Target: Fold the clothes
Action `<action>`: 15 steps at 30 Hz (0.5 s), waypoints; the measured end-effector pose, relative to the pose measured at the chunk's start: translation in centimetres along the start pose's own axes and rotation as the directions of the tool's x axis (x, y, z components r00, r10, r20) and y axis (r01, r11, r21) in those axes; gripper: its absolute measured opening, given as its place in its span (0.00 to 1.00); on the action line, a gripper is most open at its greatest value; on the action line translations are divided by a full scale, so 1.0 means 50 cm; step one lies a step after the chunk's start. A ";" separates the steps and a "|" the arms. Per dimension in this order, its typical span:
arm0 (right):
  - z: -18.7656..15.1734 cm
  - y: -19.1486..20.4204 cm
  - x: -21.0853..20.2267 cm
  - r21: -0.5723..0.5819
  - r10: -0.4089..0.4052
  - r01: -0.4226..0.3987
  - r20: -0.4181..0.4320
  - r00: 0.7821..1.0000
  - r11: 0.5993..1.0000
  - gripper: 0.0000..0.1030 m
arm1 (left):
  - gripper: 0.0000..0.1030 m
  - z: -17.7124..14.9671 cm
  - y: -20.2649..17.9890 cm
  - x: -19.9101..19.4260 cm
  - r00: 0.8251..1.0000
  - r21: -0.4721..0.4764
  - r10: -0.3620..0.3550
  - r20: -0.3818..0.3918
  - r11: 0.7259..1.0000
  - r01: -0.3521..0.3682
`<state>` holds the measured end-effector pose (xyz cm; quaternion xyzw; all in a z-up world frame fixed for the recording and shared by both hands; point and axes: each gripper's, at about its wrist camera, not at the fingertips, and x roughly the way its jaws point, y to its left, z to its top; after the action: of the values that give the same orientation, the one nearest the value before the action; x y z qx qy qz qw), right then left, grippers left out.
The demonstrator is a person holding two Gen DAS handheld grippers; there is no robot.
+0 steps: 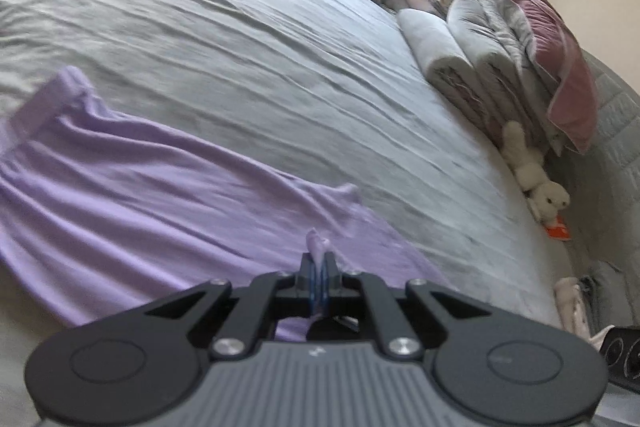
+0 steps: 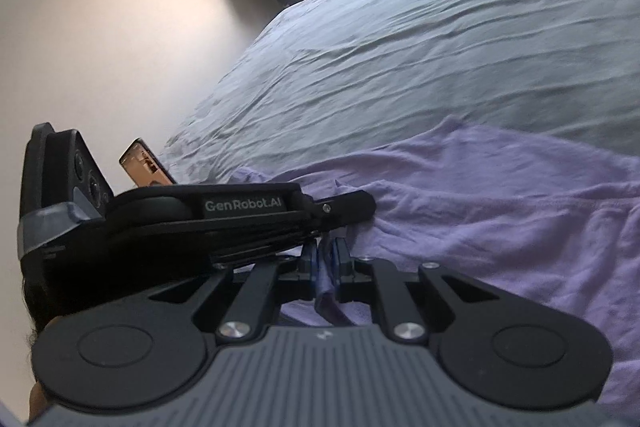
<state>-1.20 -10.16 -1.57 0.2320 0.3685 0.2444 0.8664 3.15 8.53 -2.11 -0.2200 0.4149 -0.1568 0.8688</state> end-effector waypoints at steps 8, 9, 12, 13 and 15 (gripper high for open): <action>-0.007 0.039 0.067 0.036 0.036 -0.036 0.003 0.999 0.999 0.11 | 0.03 0.027 0.060 -0.029 0.998 -0.013 0.032 0.047 0.999 -0.031; -0.007 0.042 0.074 0.041 0.040 -0.040 0.005 0.999 0.998 0.11 | 0.03 0.031 0.065 -0.031 0.998 -0.010 0.033 0.054 0.999 -0.033; -0.005 0.057 0.097 0.044 0.044 -0.044 0.012 0.999 0.998 0.11 | 0.03 0.040 0.079 -0.035 0.996 0.009 0.041 0.082 0.999 -0.042; -0.004 0.062 0.104 0.045 0.045 -0.046 0.014 0.999 0.998 0.11 | 0.03 0.043 0.084 -0.036 0.995 0.019 0.047 0.092 0.999 -0.049; -0.003 0.070 0.121 0.047 0.050 -0.050 0.016 0.999 0.998 0.11 | 0.03 0.050 0.089 -0.040 0.992 0.039 0.056 0.110 0.997 -0.061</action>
<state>1.49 -3.81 -2.78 0.2637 0.3617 0.2553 0.8570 4.31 13.90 -1.67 -0.1978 0.3696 -0.1278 0.8989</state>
